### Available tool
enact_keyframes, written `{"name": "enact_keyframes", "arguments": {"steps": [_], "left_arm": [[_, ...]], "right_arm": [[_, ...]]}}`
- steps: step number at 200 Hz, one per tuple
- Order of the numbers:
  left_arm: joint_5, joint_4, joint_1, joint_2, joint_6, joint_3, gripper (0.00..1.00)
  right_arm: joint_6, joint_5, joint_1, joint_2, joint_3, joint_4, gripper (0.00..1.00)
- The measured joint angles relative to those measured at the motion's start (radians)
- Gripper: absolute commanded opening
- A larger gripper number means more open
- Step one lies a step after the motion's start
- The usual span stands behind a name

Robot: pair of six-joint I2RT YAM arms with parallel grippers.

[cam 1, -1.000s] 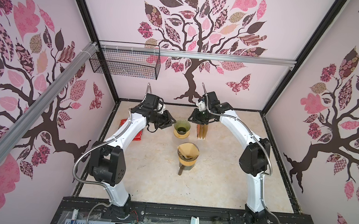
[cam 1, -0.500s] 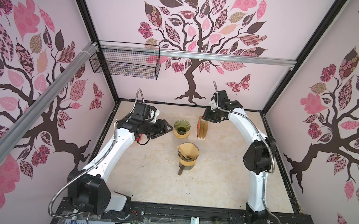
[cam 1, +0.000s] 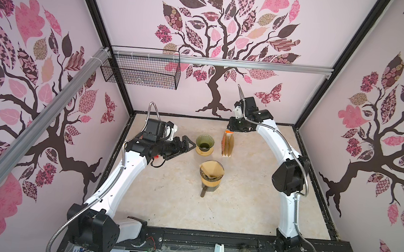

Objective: Place the coffee filter in the dripper
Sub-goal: 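Move the open right gripper to the orange box while the left gripper withdraws, then lower the right gripper into the orange box and grasp a tan paper filter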

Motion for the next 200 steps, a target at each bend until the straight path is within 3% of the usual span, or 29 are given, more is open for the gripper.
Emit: {"name": "enact_keyframes", "arguments": {"steps": [125, 200], "left_arm": [[-0.009, -0.024, 0.006, 0.029, 0.000, 0.000, 0.97], [-0.009, -0.031, 0.011, 0.036, 0.000, 0.000, 0.96]], "right_arm": [[-0.034, 0.011, 0.001, 0.148, 0.026, -0.004, 0.17], [-0.040, 0.048, 0.001, 0.166, 0.027, -0.008, 0.17]]}}
